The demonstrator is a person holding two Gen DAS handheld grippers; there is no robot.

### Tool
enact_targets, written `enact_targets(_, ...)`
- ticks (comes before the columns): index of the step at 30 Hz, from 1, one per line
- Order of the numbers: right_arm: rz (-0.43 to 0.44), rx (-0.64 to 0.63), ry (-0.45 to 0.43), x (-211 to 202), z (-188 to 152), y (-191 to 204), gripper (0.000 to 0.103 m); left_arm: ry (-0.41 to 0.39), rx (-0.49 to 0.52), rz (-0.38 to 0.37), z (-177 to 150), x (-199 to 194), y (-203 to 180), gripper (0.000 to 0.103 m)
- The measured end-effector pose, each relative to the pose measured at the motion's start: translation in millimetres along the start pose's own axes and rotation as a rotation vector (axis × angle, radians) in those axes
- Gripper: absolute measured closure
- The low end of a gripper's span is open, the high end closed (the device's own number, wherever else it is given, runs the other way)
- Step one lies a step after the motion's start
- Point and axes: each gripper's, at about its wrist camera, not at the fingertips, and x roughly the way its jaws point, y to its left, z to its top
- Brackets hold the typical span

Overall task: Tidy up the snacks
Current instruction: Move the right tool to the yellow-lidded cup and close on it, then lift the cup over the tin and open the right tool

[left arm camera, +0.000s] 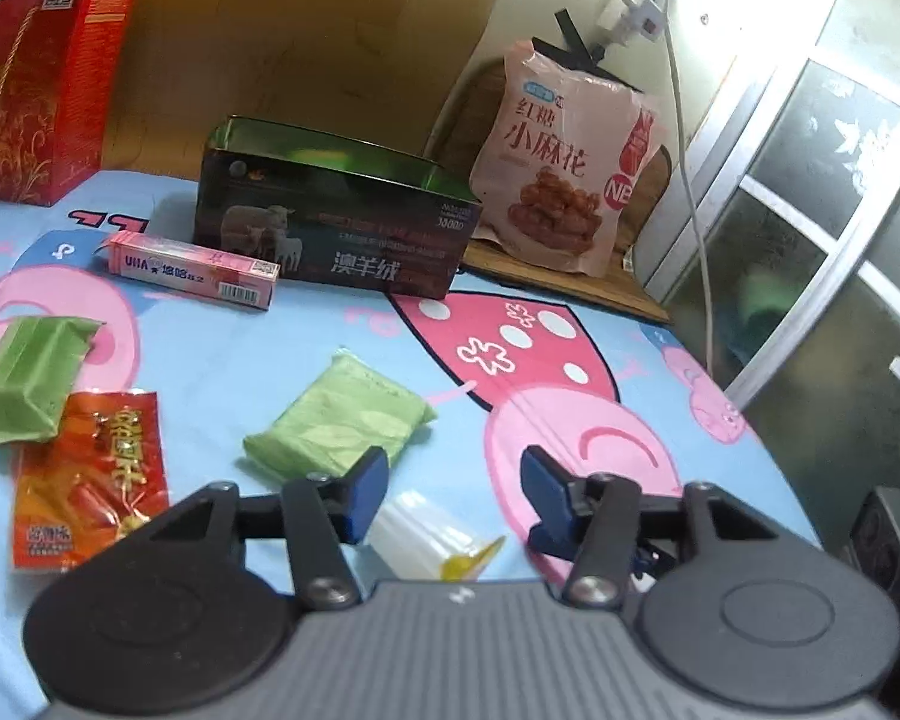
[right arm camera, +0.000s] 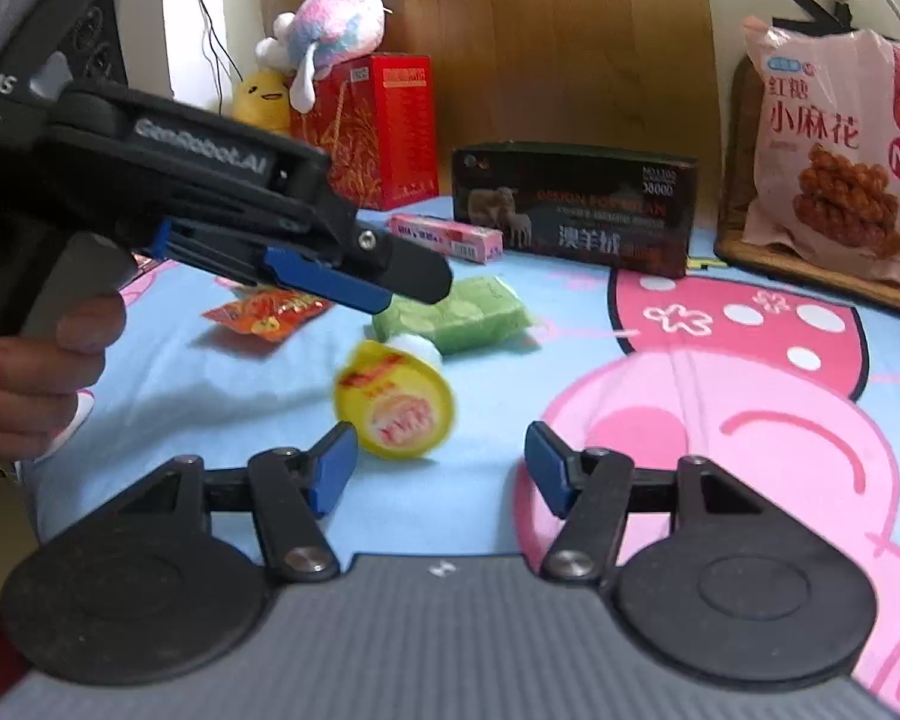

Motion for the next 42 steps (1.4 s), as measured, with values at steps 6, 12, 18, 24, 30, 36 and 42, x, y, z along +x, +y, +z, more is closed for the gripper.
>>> enact_targets(6,0.015,-0.002,0.021,4.1,0.1,5.1,0.039,0.037,-0.035,0.016,-4.9,10.6,9.7,0.052)
enact_targets(12,0.059,-0.041,0.034,11.6,2.8,19.0,0.039,0.036,-0.055,0.017,-17.9,-8.8,15.3,0.052)
enact_targets(18,0.079,-0.092,0.043,22.2,8.7,34.5,0.053,0.005,-0.100,0.014,-28.3,-26.6,26.1,0.054)
enact_targets(24,0.112,-0.134,0.019,24.7,12.8,47.5,0.054,-0.034,-0.150,-0.007,-29.6,-46.7,45.6,0.062)
enact_targets(30,0.098,-0.168,-0.033,34.9,36.6,52.1,0.054,-0.072,-0.193,-0.037,-1.4,-49.3,67.8,0.065)
enact_targets(36,0.044,-0.197,-0.089,50.9,73.8,41.4,0.054,-0.135,-0.129,-0.039,51.7,-36.4,70.5,0.065)
enact_targets(42,-0.018,-0.204,-0.136,80.6,136.4,6.5,0.054,-0.213,-0.081,-0.045,124.5,-4.7,76.6,0.065)
